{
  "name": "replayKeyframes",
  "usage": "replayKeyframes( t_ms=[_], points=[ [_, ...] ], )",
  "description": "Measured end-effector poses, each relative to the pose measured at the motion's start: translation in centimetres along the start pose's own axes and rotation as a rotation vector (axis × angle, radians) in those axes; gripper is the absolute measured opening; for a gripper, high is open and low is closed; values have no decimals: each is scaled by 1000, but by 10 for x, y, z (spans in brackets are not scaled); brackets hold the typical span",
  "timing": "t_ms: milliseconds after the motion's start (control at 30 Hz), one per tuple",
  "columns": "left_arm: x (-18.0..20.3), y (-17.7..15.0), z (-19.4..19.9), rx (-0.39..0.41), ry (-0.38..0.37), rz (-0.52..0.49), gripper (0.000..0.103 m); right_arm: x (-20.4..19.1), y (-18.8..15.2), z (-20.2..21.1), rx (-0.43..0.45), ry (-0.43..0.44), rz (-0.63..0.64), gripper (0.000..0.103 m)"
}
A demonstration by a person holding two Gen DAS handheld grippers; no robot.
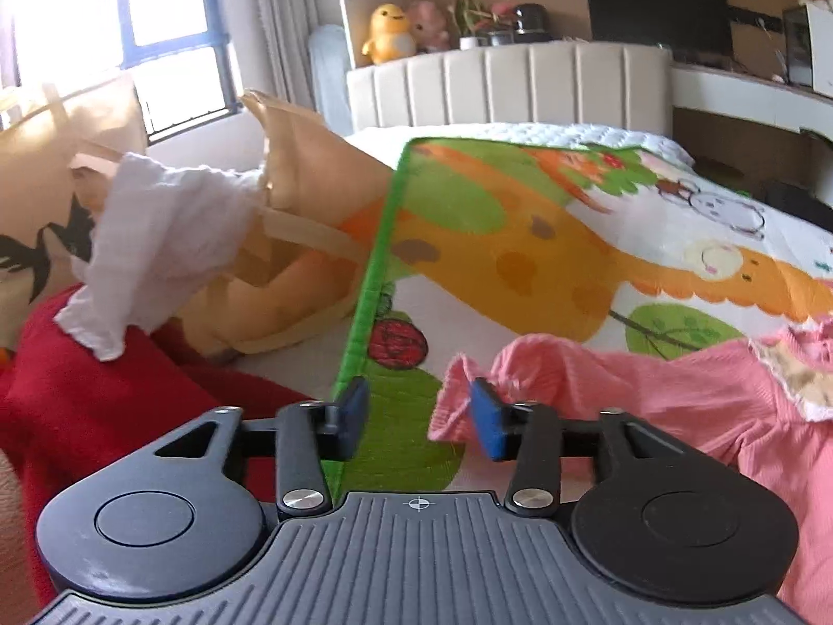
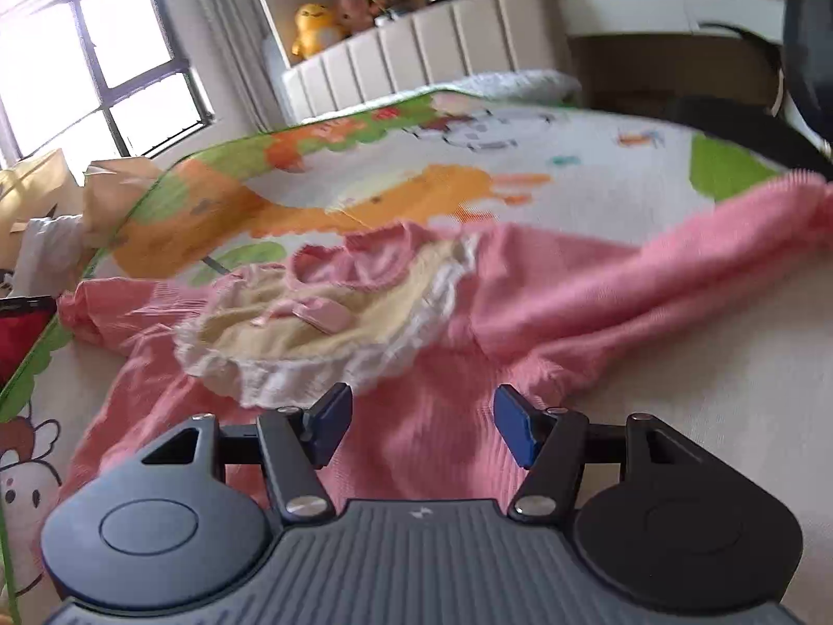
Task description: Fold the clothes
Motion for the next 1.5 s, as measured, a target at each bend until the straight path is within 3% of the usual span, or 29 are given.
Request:
replayKeyframes(
  t_ms=[100,167,200,267,333,433,533,600,633,667,733,1000,1100,1200,1233,1267,1500],
  points=[
    [4,2,15,-1,-92,81,60,-1,-2,0,6,13,6,70],
    [12,-1,13,-70,-318,252,71,-4,-3,-1,2,25,21,80],
    [18,-6,9,-129,-436,362,71,-6,-4,-2,-1,33,31,83],
    [30,-17,-5,-241,-564,521,71,-11,-4,-3,-7,29,51,88],
    [38,-16,-21,-234,-491,500,72,-15,-5,-2,-9,24,67,90],
    [49,-14,-45,-223,-381,466,83,-15,-4,-1,-6,35,60,91],
    [61,-11,-67,-212,-272,432,80,-13,-4,-1,-2,45,49,92],
    [68,-9,-82,-204,-199,408,59,-15,-4,-1,-4,56,52,98],
    [72,-8,-89,-200,-162,396,28,-16,-5,-2,-12,72,56,103],
    [75,-7,-96,-196,-126,385,14,-18,-6,-4,-18,70,64,103],
    [102,1,-80,-168,-215,331,7,-20,-6,-7,-29,56,82,103],
    [209,28,-7,-49,-573,110,7,-34,-11,-14,-89,-30,209,103],
    [248,37,23,-3,-705,25,21,-41,-15,-17,-119,-73,282,103],
    [287,45,53,43,-835,-62,52,-43,-16,-18,-127,-90,312,103],
    [278,43,43,35,-791,-41,66,-42,-16,-18,-125,-88,310,103],
    [268,40,33,27,-746,-19,73,-41,-16,-17,-121,-83,306,103],
    [199,22,-35,-28,-426,130,89,-41,-16,-16,-110,-79,300,103]
  ],
)
Point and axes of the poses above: each gripper's, at about its wrist camera, not at the fingertips, and z roughly against the way its jaws point, x to its right, y to its top, the point moved 7 cm from there along -z, roughly the way its jaws point, and after that the axes turned 3 degrees about -x, right-handed, at the moved point
